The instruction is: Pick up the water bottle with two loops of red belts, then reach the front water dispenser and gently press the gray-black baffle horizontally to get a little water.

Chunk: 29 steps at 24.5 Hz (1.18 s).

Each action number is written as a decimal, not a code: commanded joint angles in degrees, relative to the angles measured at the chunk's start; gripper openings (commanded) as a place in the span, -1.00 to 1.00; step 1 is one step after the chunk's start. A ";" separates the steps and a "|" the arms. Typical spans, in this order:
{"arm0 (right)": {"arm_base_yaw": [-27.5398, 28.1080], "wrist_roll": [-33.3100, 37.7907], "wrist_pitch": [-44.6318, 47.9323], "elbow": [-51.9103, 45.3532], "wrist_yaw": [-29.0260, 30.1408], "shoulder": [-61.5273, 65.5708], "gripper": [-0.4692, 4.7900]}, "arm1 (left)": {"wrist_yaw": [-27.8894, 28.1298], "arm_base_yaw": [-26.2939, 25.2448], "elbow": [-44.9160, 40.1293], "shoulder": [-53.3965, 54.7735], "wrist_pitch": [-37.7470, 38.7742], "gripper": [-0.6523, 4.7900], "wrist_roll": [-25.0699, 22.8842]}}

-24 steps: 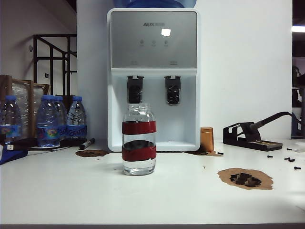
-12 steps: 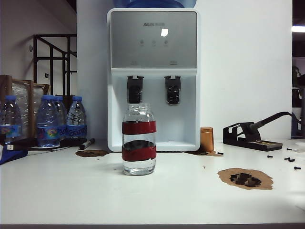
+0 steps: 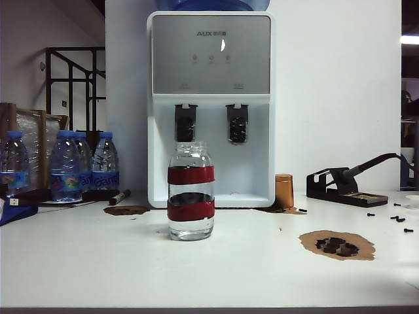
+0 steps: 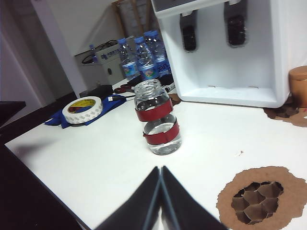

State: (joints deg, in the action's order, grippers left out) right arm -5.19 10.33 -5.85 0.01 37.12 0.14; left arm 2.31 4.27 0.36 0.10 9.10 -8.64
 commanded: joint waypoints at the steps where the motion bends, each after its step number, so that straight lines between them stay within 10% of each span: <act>1: -0.17 0.07 0.42 -0.24 -1.14 0.09 -0.83 | -0.09 -0.07 -0.07 -0.07 -0.15 -0.78 -0.37; 29: -0.17 -0.92 0.39 -0.24 -1.09 0.07 -0.82 | -0.11 -0.07 -0.07 -0.07 -0.15 -0.78 -0.35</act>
State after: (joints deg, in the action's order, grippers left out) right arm -5.19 9.63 -5.87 0.01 36.03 0.14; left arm 2.31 4.27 0.36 0.10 9.10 -8.64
